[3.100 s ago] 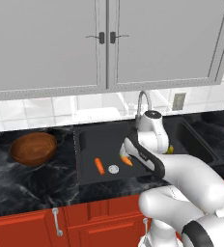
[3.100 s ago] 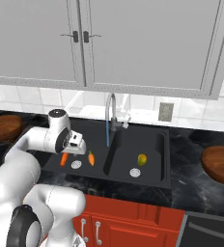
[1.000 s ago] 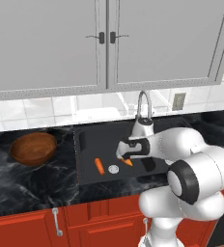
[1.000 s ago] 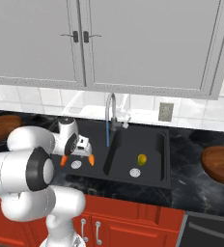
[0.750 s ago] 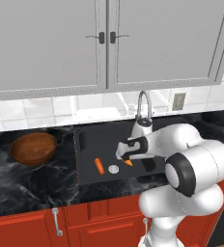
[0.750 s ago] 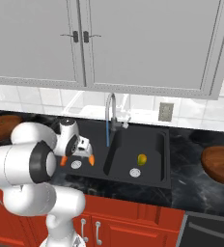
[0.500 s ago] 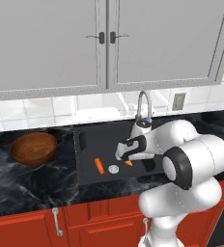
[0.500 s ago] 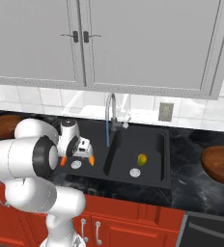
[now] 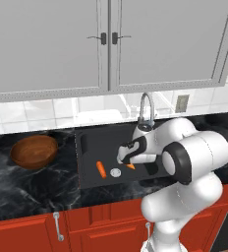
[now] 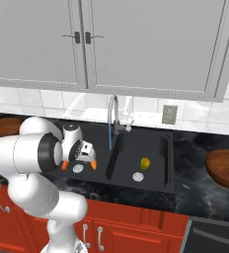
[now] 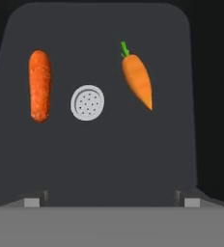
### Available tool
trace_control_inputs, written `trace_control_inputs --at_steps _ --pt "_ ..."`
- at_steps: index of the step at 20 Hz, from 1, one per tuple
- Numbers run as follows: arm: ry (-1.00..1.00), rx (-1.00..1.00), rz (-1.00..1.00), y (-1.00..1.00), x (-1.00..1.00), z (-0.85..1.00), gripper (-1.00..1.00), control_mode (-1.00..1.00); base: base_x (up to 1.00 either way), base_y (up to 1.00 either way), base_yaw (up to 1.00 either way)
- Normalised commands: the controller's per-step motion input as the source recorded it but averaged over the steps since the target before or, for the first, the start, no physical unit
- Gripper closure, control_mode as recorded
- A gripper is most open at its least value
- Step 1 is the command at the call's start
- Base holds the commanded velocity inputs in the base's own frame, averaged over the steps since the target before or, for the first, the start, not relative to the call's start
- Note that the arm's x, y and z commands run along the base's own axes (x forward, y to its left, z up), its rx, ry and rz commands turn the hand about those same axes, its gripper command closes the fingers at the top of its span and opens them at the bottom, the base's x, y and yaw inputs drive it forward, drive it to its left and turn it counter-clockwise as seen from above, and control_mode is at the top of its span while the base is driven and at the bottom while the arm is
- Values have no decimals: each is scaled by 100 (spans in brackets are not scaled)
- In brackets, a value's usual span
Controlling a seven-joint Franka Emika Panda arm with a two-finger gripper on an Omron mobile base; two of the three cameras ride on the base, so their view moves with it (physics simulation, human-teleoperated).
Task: Pick the carrots from the sink and place them in one bowl. Place the mango in the other bowl. Then turn off the sink faucet.
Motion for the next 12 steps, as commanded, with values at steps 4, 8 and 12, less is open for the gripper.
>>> trace_control_inputs --at_steps 4,8,12 --pt "0 0 0 0 10 -6 -100 -100 0 0 0" --pt "0 0 0 -1 8 -5 -100 -100 0 0 0" --pt "0 0 0 -8 7 -6 -100 -100 0 0 0"
